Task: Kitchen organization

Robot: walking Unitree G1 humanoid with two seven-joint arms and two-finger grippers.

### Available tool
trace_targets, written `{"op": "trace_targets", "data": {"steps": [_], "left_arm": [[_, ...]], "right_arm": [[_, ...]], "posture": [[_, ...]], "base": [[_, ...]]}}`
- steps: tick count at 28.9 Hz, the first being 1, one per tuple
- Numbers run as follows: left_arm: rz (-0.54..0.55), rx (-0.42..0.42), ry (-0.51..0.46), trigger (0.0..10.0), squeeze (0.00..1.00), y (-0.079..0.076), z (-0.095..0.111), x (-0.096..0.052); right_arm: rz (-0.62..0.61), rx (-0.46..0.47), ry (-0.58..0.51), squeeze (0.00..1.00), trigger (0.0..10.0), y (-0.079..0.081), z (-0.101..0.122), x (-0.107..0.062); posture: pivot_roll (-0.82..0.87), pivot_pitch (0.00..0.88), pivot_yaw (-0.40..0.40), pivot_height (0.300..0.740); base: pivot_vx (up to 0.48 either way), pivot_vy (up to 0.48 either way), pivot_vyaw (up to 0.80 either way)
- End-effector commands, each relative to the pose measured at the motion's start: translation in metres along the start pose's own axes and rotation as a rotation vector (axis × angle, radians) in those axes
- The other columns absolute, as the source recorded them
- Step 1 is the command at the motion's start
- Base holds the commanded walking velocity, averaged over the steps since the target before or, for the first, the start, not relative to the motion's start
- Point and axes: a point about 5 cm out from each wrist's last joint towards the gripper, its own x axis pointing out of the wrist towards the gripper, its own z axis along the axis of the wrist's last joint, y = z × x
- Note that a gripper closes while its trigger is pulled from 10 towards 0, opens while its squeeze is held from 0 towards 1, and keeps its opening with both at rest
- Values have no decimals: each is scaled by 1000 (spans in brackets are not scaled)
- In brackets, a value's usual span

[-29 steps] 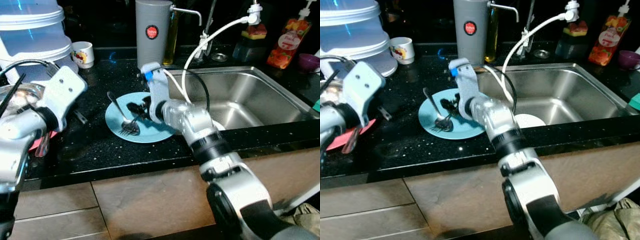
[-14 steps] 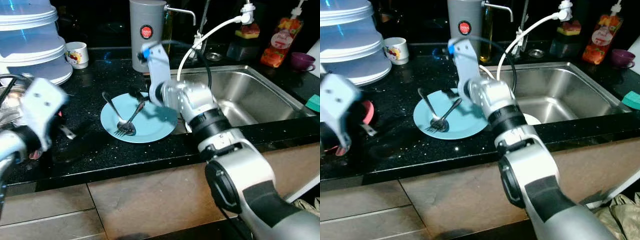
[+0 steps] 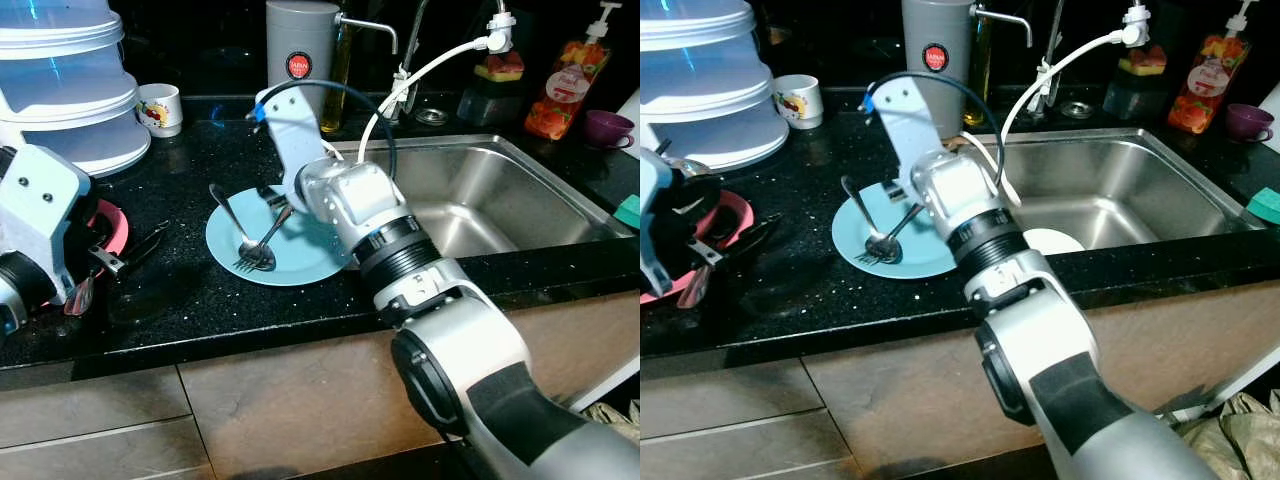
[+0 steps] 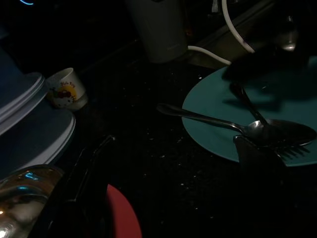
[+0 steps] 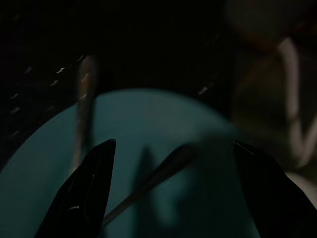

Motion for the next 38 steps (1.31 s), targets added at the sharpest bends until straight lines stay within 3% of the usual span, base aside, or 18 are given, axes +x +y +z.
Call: {"op": "trace_targets", "data": {"steps": [1,6,10,22,26,29,32,35,38], "left_arm": [[-20,-15,2,10000,0,-5,-1,2],[-48,-42,-11,10000,0,-15,0,8],[-35,-44,-16,10000,0,-13,1,9],[-22,-46,-10,10000,0,-12,3,6],[116,-10,70,10000,0,13,-4,-1],[138,-37,90,10000,0,21,-6,-5],[85,-61,98,10000,0,15,-8,-5],[-114,-102,131,10000,0,-16,-15,-7],[-144,-111,147,10000,0,-22,-18,-8]], "right_arm": [[17,37,40,0,10000,1,-3,0],[57,144,202,0,10000,8,-23,3],[75,192,280,0,10000,12,-34,4],[115,274,347,0,10000,24,-42,5],[140,317,351,0,10000,31,-40,4],[150,325,342,0,10000,33,-36,3],[149,321,338,0,10000,34,-35,3],[135,307,341,0,10000,34,-37,4],[129,305,341,0,10000,34,-38,4]], "posture": [[64,68,-63,740],[59,68,-58,740],[60,69,-57,740],[63,67,-61,740],[68,67,-64,740],[71,69,-67,740],[71,71,-69,740],[71,71,-70,740],[70,73,-70,740]], "base": [[0,0,0],[0,0,0],[0,0,0],[0,0,0],[0,0,0],[0,0,0],[0,0,0],[0,0,0],[0,0,0]]}}
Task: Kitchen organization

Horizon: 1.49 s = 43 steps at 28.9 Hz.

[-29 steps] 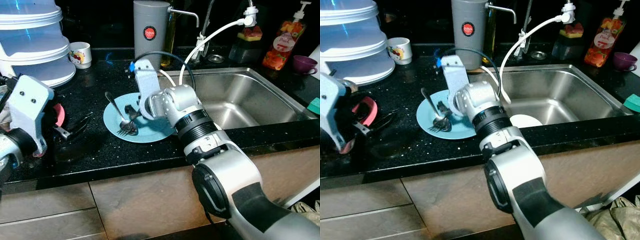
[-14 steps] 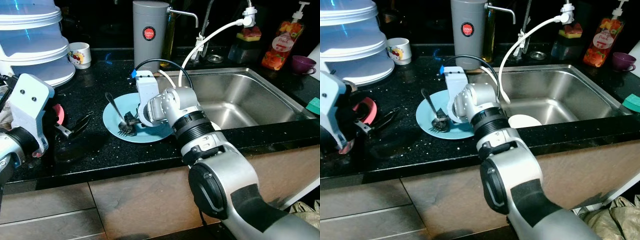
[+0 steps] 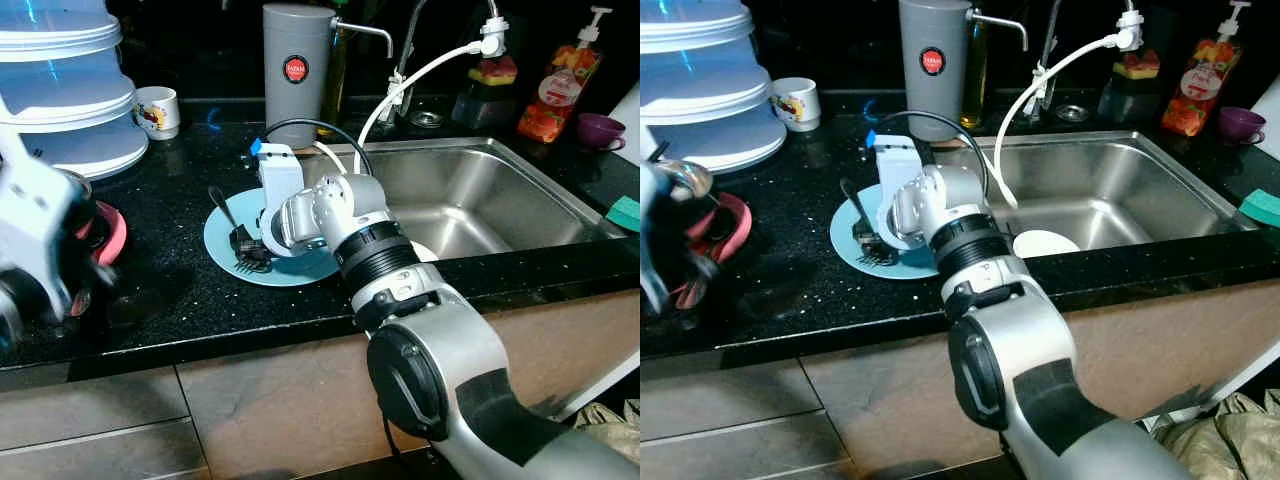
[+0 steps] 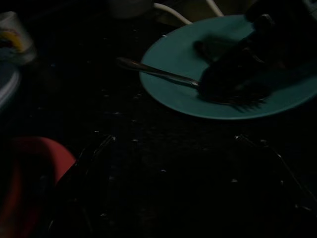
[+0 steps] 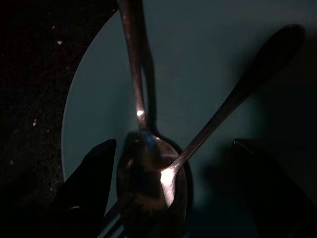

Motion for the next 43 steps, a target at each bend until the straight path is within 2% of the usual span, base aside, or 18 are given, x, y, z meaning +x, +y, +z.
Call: {"op": "trace_targets", "data": {"steps": [1,5,7,8,9,10,11,12,13,36,39,43], "left_arm": [[-45,12,15,10000,0,-6,1,-2],[-64,2,51,10000,0,-8,-2,-4],[-71,14,98,10000,0,-6,-6,-7],[-71,21,106,10000,0,-6,-6,-8],[-71,21,106,10000,0,-6,-6,-8],[-71,22,107,10000,0,-6,-6,-8],[-71,22,107,10000,0,-6,-6,-8],[-77,23,108,10000,0,-7,-6,-9],[-81,22,108,10000,0,-8,-6,-9],[-120,10,116,10000,0,-19,-9,-10],[-120,11,106,10000,0,-19,-8,-9],[-113,12,75,10000,0,-19,-3,-7]], "right_arm": [[-12,9,52,0,10000,-2,-11,6],[-23,14,52,0,10000,-3,-11,7],[-34,36,53,0,9725,-4,-12,9],[-36,49,53,0,7569,-5,-12,9],[-36,49,53,0,7569,-5,-12,9],[-35,69,56,0,3529,-6,-13,10],[-35,69,56,0,3529,-6,-13,10],[-30,100,65,0,2157,-7,-14,11],[-28,112,74,0,0,-7,-15,11],[-19,184,121,0,0,-4,-22,15],[-18,196,128,0,0,-6,-22,13],[-19,232,111,0,0,-18,-14,6]], "posture": [[69,73,-70,740],[71,72,-71,740],[73,69,-74,740],[73,69,-74,740],[73,69,-74,740],[73,69,-74,740],[73,69,-74,740],[78,65,-78,740],[80,61,-78,740],[87,52,-83,740],[86,54,-83,740],[82,58,-79,740]], "base": [[0,0,0],[0,0,0],[0,0,0],[0,0,0],[0,0,0],[0,0,0],[0,0,0],[0,0,0],[0,0,0],[0,0,0],[0,0,0],[0,0,0]]}}
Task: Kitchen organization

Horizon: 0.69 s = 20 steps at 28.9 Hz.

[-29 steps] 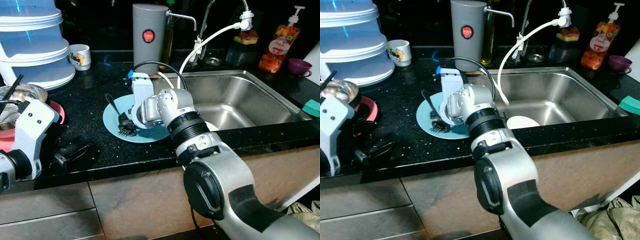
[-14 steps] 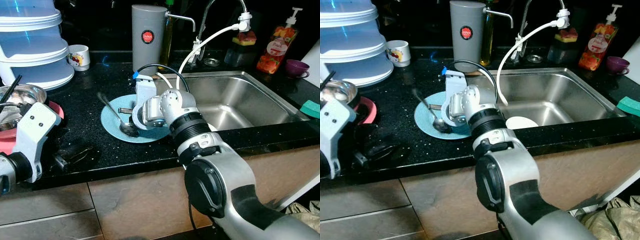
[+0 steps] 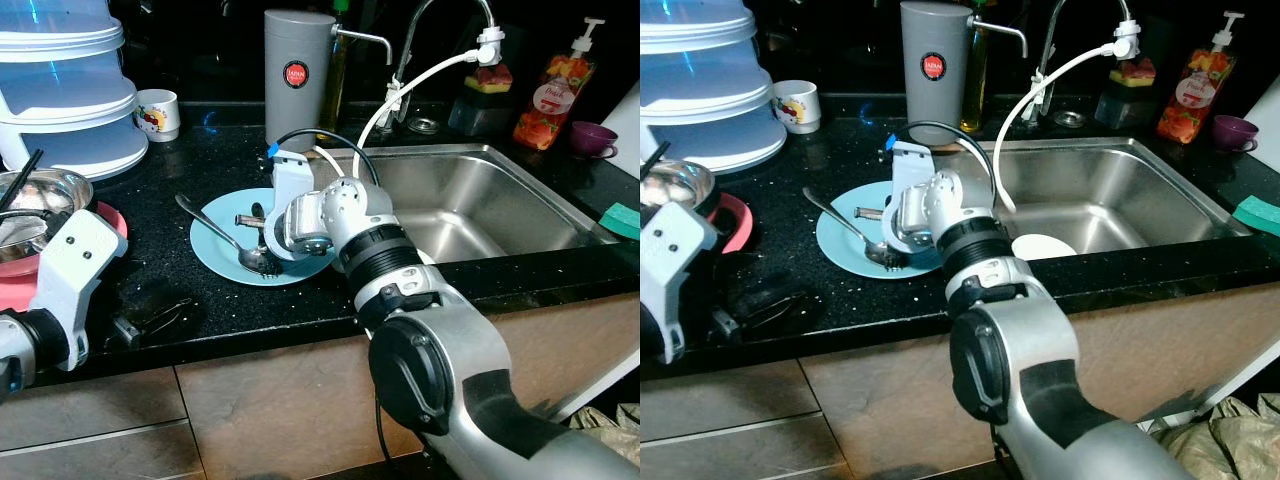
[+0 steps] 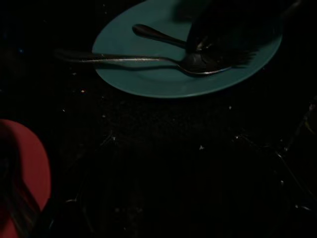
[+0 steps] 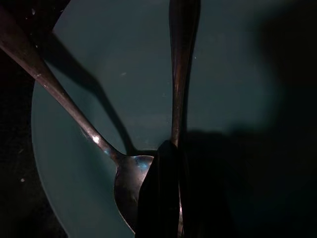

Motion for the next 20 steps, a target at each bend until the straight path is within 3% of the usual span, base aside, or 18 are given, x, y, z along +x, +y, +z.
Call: {"op": "trace_targets", "data": {"steps": [1,8,10,20], "left_arm": [[-20,7,-19,10000,0,-5,4,3],[-34,2,-51,10000,0,-10,8,11],[-51,-4,-71,10000,0,-13,10,17],[-61,-9,-138,10000,0,-20,21,36]], "right_arm": [[-13,24,34,0,0,-10,-2,0],[24,65,-140,0,0,-26,37,-27],[11,79,-266,0,0,-40,56,-39],[-124,113,-428,0,0,-80,72,-49]], "posture": [[80,61,-79,740],[73,63,-72,740],[70,63,-68,740],[64,64,-61,740]], "base": [[0,0,0],[0,0,0],[0,0,0],[0,0,0]]}}
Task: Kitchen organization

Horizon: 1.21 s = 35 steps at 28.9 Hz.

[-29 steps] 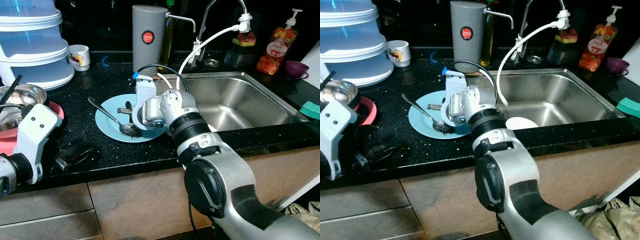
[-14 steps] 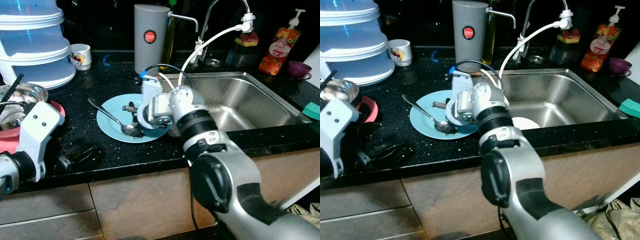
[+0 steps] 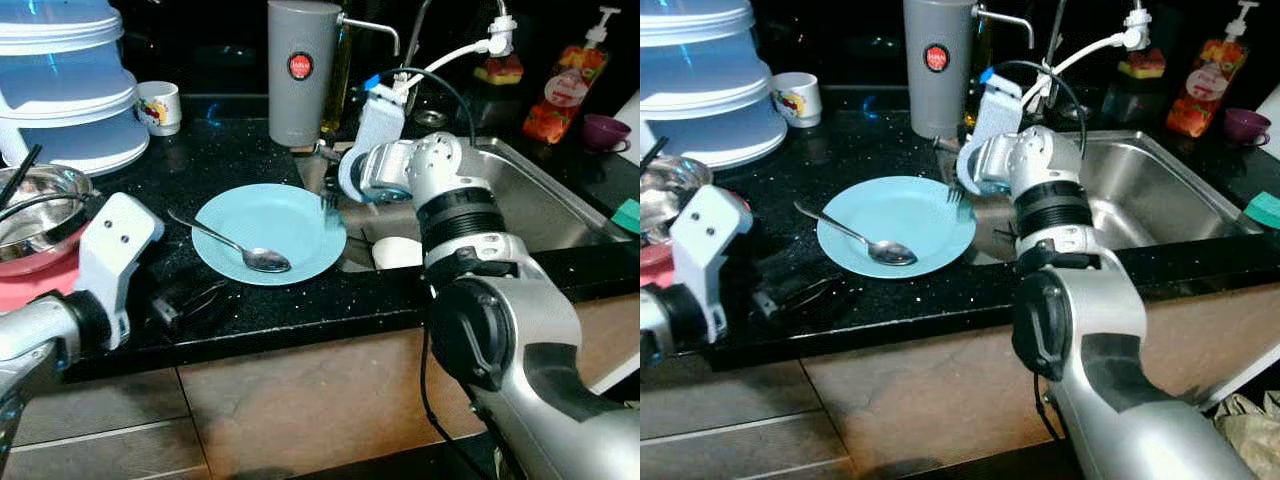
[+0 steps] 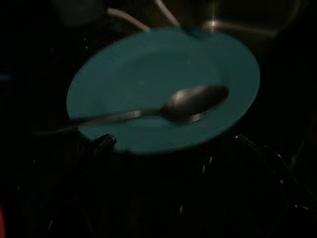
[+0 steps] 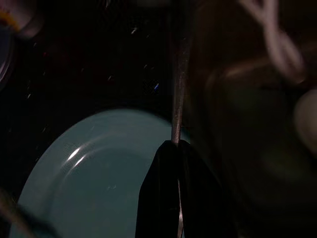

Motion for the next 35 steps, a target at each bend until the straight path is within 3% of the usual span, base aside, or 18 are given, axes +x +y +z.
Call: {"op": "trace_targets", "data": {"steps": [1,5,9,10,11,13,14,16,17,20,35], "left_arm": [[-2,-4,-7,10000,0,-2,0,5],[66,6,-69,10000,0,3,8,17],[101,6,-85,10000,0,6,9,23],[110,5,-87,10000,0,6,9,25],[119,3,-88,10000,0,6,10,27],[124,0,-90,10000,0,6,10,30],[125,5,-92,10000,0,5,10,32],[125,5,-92,10000,0,5,10,32],[128,17,-93,10000,0,3,11,36],[137,24,-96,10000,0,2,11,40],[191,34,-98,10000,0,-2,6,49]], "right_arm": [[-43,-9,-30,0,0,-10,1,2],[-164,-167,-189,0,0,-33,11,3],[-199,-216,-239,0,0,-44,6,7],[-182,-174,-261,0,1294,-47,3,9],[-183,-177,-252,0,3569,-50,-4,11],[-169,-200,-247,0,3882,-52,-11,14],[-153,-227,-254,0,4627,-51,-15,16],[-153,-227,-254,0,4627,-51,-15,16],[-103,-261,-269,0,10000,-49,-22,20],[-47,-270,-257,0,10000,-48,-32,24],[-68,-372,-256,0,10000,-55,-59,32]], "posture": [[64,64,-61,740],[63,64,-57,740],[58,66,-49,740],[58,66,-49,740],[57,65,-47,740],[53,64,-43,740],[54,66,-43,740],[54,66,-43,740],[56,64,-44,740],[58,63,-46,740],[42,42,-58,740]], "base": [[0,0,0],[0,0,0],[0,0,0],[0,0,0],[0,0,0],[0,0,0],[0,0,0],[0,0,0],[0,0,0],[0,0,0],[0,0,0]]}}
